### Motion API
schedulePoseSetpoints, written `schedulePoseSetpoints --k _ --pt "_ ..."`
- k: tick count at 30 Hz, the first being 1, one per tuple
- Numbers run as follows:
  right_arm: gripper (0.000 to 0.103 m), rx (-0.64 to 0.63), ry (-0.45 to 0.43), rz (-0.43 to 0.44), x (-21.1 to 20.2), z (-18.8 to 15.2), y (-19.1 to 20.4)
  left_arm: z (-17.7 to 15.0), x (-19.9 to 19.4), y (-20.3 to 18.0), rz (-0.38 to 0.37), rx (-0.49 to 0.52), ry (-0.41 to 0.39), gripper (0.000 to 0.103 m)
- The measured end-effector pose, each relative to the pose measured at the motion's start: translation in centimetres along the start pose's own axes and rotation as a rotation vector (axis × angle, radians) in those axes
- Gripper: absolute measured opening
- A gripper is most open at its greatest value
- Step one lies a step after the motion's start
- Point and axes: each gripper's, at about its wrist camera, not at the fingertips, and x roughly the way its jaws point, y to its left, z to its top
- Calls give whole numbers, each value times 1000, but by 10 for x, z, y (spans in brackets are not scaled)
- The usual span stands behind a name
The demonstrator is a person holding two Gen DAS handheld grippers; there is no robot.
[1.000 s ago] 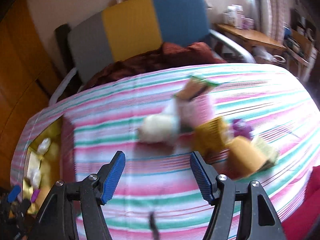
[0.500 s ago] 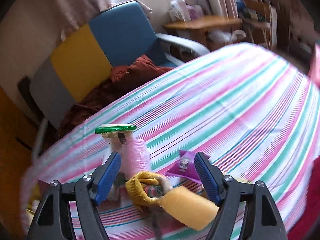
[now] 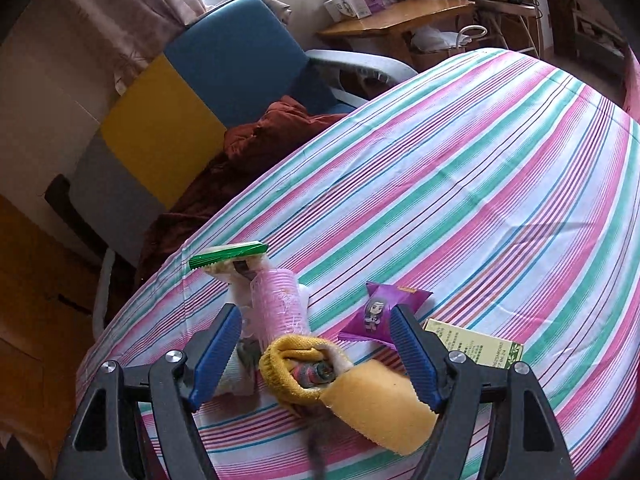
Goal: Organize objects
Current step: 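Move both tools back from the gold box to the pile, then grasp the cream knit sock with the left tool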
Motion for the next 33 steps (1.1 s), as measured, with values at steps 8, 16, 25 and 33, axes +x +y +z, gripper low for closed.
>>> schedulePoseSetpoints --k 8,16,25,33 --pt "78 77 10 56 -1 3 -14 27 48 -27 -15 63 46 91" --pt "78 72 23 65 3 3 -12 43 93 -42 -12 93 80 95" --pt "78 14 33 16 9 2 -4 54 130 -40 -53 50 136 72" --pt "78 -24 45 -9 17 1 2 27 105 -26 -124 4 93 63"
